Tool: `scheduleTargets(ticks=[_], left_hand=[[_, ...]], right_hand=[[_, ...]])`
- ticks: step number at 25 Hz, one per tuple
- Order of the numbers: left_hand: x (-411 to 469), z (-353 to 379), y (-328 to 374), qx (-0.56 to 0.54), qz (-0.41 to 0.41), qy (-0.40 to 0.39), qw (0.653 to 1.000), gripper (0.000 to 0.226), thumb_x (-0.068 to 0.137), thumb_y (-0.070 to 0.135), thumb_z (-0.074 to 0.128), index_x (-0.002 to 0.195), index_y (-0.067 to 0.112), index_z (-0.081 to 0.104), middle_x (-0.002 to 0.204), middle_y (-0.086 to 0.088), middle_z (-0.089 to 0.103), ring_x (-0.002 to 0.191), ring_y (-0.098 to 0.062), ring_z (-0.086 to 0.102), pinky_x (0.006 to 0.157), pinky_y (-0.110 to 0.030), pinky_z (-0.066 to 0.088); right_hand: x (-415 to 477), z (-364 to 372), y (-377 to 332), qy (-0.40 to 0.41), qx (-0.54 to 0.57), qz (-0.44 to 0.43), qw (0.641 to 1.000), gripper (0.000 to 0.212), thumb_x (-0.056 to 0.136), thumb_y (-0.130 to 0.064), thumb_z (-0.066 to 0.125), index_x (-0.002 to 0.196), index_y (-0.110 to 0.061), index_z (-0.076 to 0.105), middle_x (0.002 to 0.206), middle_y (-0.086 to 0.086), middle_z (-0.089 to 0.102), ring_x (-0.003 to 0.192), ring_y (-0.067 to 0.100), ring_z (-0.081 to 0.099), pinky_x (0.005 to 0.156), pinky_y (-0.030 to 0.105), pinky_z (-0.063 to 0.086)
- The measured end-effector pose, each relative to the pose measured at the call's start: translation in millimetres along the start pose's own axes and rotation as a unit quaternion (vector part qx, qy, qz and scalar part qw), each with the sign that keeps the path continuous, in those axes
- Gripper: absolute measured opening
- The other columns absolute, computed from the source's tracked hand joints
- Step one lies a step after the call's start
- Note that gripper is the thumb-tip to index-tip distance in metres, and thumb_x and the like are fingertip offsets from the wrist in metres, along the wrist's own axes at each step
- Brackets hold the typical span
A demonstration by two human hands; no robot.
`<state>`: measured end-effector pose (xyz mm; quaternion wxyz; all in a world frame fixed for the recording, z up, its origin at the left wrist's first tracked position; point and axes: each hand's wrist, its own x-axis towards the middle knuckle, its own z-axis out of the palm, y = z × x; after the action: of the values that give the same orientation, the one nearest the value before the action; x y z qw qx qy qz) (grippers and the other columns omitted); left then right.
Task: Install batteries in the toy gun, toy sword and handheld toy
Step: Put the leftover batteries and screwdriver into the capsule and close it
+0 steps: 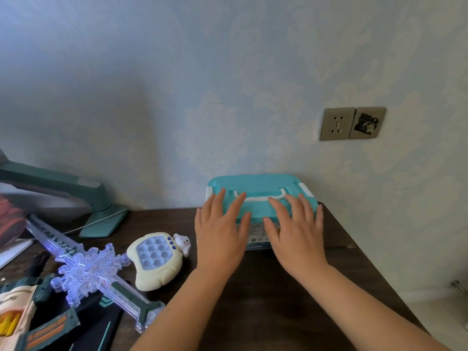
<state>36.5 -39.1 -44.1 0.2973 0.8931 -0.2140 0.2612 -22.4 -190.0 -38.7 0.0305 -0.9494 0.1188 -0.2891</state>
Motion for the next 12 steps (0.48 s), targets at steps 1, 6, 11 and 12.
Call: scheduleTargets(ticks=[1, 6, 11, 12], left_hand=[[-1, 0, -1, 0.007, -0.005, -0.029, 1.000, 0.058, 0.094, 0.057, 0.026, 0.138, 0.032, 0.054, 0.151, -0.010, 0.044, 0.142, -0.032, 0.034, 0.112, -0.057, 0.033], [18, 3, -9, 0.041, -0.022, -0.092, 0.995, 0.066, 0.094, 0.062, 0.013, 0.146, 0.035, 0.043, 0.159, -0.006, 0.030, 0.149, -0.026, 0.017, 0.121, -0.046, 0.019], [36, 11, -16, 0.053, -0.031, -0.123, 0.991, 0.048, 0.103, 0.050, 0.029, 0.149, 0.039, 0.036, 0.162, -0.005, 0.021, 0.151, -0.025, 0.009, 0.120, -0.052, 0.017], [38, 12, -18, 0.056, -0.027, -0.125, 0.990, 0.048, 0.103, 0.050, 0.028, 0.149, 0.039, 0.036, 0.162, -0.005, 0.021, 0.151, -0.025, 0.009, 0.120, -0.052, 0.018]], right_hand=[[-1, 5, 0, -0.012, -0.005, -0.003, 1.000, 0.052, 0.094, -0.054, 0.030, 0.141, -0.030, 0.036, 0.149, 0.006, 0.036, 0.143, 0.031, 0.023, 0.114, 0.058, 0.012], [19, 14, 6, -0.084, -0.034, -0.022, 0.996, 0.060, 0.096, -0.056, 0.022, 0.150, -0.033, 0.005, 0.160, 0.005, 0.005, 0.148, 0.030, -0.005, 0.117, 0.056, -0.004], [39, 15, 0, -0.136, -0.030, -0.021, 0.990, 0.065, 0.097, -0.056, 0.021, 0.150, -0.033, -0.008, 0.160, 0.005, -0.011, 0.146, 0.030, -0.018, 0.116, 0.057, -0.008], [40, 16, -1, -0.136, -0.036, -0.019, 0.990, 0.066, 0.097, -0.057, 0.021, 0.150, -0.032, -0.009, 0.160, 0.006, -0.012, 0.145, 0.031, -0.019, 0.115, 0.057, -0.009]])
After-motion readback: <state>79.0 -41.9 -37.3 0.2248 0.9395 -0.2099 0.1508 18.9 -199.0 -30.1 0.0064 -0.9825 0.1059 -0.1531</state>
